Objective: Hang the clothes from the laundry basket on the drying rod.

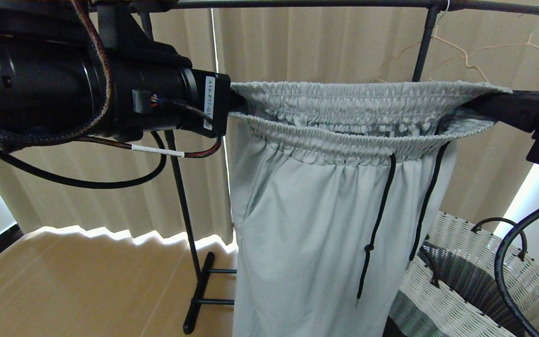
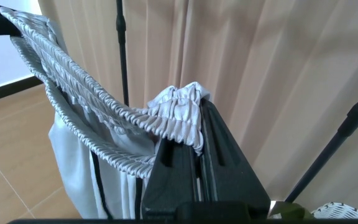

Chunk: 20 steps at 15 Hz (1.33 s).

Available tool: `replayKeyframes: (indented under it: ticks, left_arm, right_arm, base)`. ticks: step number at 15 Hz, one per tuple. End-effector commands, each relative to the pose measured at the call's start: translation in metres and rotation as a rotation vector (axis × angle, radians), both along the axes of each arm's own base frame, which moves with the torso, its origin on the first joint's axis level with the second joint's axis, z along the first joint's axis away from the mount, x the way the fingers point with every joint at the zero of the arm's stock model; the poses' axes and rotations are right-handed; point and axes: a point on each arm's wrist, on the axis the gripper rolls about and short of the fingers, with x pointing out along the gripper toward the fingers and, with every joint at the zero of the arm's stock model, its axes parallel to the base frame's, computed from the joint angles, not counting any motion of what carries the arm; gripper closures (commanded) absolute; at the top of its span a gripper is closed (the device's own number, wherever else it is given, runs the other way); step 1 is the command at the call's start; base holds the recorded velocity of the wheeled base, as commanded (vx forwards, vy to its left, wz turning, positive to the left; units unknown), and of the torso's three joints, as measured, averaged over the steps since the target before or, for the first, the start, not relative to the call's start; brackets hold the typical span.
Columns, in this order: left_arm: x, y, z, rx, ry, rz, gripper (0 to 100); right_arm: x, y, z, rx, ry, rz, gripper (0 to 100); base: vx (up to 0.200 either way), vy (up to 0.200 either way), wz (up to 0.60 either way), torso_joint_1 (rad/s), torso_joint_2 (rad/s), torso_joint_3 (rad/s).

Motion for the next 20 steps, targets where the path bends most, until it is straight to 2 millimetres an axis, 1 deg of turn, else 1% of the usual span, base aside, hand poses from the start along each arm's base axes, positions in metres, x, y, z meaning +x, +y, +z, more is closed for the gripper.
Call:
replayKeyframes:
  ticks: [1, 8, 9, 12, 14, 15, 18, 20]
  left_arm:
    - [0.0, 0.0, 0.0, 0.001, -0.002, 0.0, 100]
    - [0.0, 0.001, 0.0, 0.011, -0.007, 0.001, 100]
    - [0.0, 0.001, -0.001, 0.012, -0.005, 0.001, 100]
    - [0.002, 0.001, -0.003, 0.019, 0.001, 0.006, 100]
    - [0.003, 0.002, -0.005, 0.033, -0.004, 0.047, 100]
    - [0.004, 0.003, -0.005, 0.052, -0.013, 0.096, 100]
    - [0.009, 0.009, -0.005, 0.056, -0.015, 0.14, 100]
    - [0.014, 0.014, -0.007, 0.064, -0.014, 0.183, 100]
  right_arm:
    - [0.001, 0.0, -0.001, -0.001, 0.002, 0.001, 100]
    - [0.0, 0.0, -0.001, -0.002, 0.004, 0.001, 100]
    - [0.001, 0.0, -0.001, -0.004, 0.004, 0.001, 0]
    - [0.001, 0.0, -0.005, -0.007, 0.013, -0.002, 0]
    - [-0.001, 0.0, -0.009, -0.01, 0.022, 0.002, 0]
    - [-0.001, -0.001, -0.009, -0.007, 0.02, 0.004, 0]
    - [-0.002, -0.001, -0.009, -0.004, 0.021, 0.011, 0]
    - [-0.01, -0.004, -0.01, 0.002, 0.017, 0.07, 0]
  base:
    - [0.0, 0.0, 0.0, 0.0, 0.0, 0.0]
    - [0.0, 0.0, 0.0, 0.0, 0.0, 0.0]
    - [0.0, 0.0, 0.0, 0.0, 0.0, 0.0]
    - [0.0, 0.0, 0.0, 0.0, 0.0, 0.0]
    - [0.0, 0.0, 0.0, 0.0, 0.0, 0.0]
    - [0.0, 0.0, 0.0, 0.0, 0.0, 0.0]
    - [0.0, 0.0, 0.0, 0.0, 0.0, 0.0]
    - [0.0, 0.0, 0.0, 0.0, 0.0, 0.0]
